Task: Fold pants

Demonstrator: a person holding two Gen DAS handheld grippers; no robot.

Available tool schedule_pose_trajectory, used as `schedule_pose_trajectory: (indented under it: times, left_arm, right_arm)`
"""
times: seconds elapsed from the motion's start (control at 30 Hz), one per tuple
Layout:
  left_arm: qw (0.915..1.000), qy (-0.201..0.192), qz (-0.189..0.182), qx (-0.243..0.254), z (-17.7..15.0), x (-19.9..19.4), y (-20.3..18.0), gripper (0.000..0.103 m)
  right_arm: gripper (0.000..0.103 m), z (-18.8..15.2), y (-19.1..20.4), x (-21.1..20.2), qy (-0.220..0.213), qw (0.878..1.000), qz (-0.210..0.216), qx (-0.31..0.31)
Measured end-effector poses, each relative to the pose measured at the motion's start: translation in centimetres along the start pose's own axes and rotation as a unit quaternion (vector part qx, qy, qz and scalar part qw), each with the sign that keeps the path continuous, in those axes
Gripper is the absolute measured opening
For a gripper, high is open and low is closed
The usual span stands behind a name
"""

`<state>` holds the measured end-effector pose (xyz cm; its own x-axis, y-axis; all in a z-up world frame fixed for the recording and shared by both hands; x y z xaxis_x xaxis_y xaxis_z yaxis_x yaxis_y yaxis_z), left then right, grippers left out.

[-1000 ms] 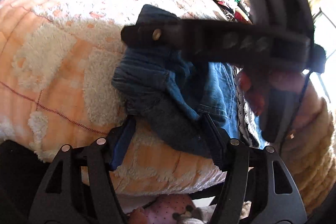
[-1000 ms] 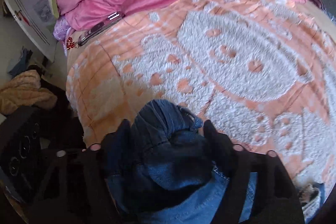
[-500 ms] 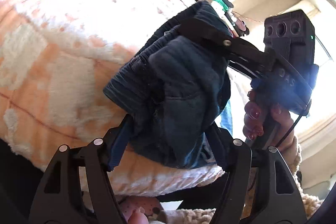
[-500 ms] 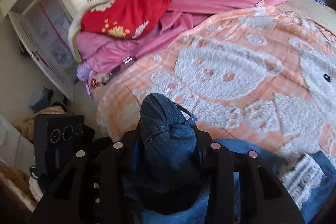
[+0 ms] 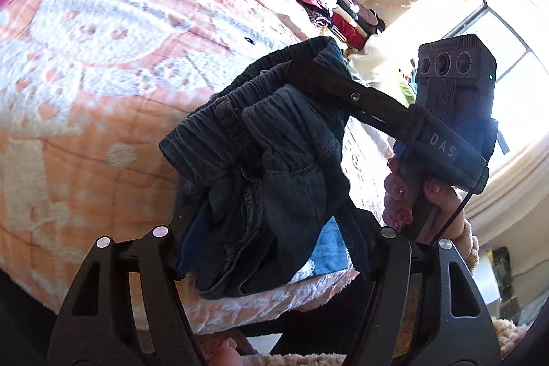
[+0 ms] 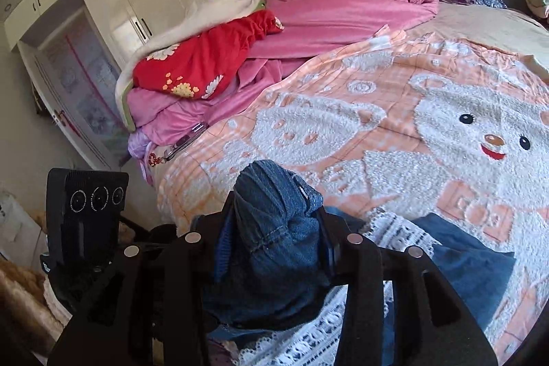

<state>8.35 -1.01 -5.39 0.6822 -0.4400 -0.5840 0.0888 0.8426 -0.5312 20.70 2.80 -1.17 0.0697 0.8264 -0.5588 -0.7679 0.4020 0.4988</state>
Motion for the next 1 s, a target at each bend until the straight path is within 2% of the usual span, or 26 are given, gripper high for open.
schedule_pose_trajectory:
  times: [0.2,0.23,0.27,0.33,0.4,0.6,0.7,0.77,0.9,1.0]
  left_arm:
    - [0.9994,0.011,-0.026,0.022,0.1,2.4,-3.6,0.06]
    - [0.999,0.018,-0.031,0.029,0.1,3.0,-4.0,0.06]
    - [0.9983,0.027,-0.036,0.037,-0.3,3.7,-4.8,0.06]
    - [0.9969,0.044,-0.045,0.047,-0.9,5.1,-5.7,0.06]
    - [0.9941,0.066,-0.057,0.065,-2.1,6.1,-7.0,0.06]
    - [0.9879,0.114,-0.045,0.095,-4.7,8.8,-8.4,0.064]
    - [0.9865,0.12,-0.036,0.106,-5.5,8.8,-8.5,0.064]
    - [0.986,0.12,-0.039,0.108,-5.6,8.4,-8.7,0.065]
    - [0.9853,0.117,-0.039,0.118,-5.9,7.4,-9.0,0.065]
    - [0.9854,0.116,-0.031,0.121,-5.8,7.1,-8.8,0.065]
  right_arm:
    - [0.06,-0.7,-2.6,-4.1,-0.046,0.999,-0.003,0.024]
    - [0.06,-0.9,-3.4,-4.9,-0.054,0.998,-0.007,0.033]
    - [0.061,-1.2,-4.3,-5.8,-0.061,0.997,-0.016,0.043]
    - [0.065,-2.1,-6.2,-7.1,-0.065,0.995,-0.065,0.047]
    - [0.066,-3.2,-7.4,-7.8,-0.06,0.992,-0.096,0.047]
    - [0.067,-4.8,-8.1,-6.2,-0.026,0.993,-0.102,0.059]
    - [0.066,-6.2,-8.7,-4.7,0.018,0.991,-0.121,0.051]
    - [0.066,-7.6,-10.6,-4.3,0.046,0.986,-0.148,0.056]
    - [0.066,-9.2,-13.2,-4.9,0.05,0.983,-0.146,0.102]
    - [0.067,-9.6,-13.4,-5.1,0.047,0.982,-0.148,0.106]
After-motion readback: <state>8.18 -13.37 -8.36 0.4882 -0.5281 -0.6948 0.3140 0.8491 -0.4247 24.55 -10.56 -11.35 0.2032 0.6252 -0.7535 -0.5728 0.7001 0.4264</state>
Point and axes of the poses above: each gripper's, at about its wrist camera, not at the fingertips, and x roughly the way its jaws point, y to its left, z to its top, the point moved 10 cm from there along x, roughly the way its jaws point, and after that the axes turned 8 degrees about x, right-handed, at the moved point
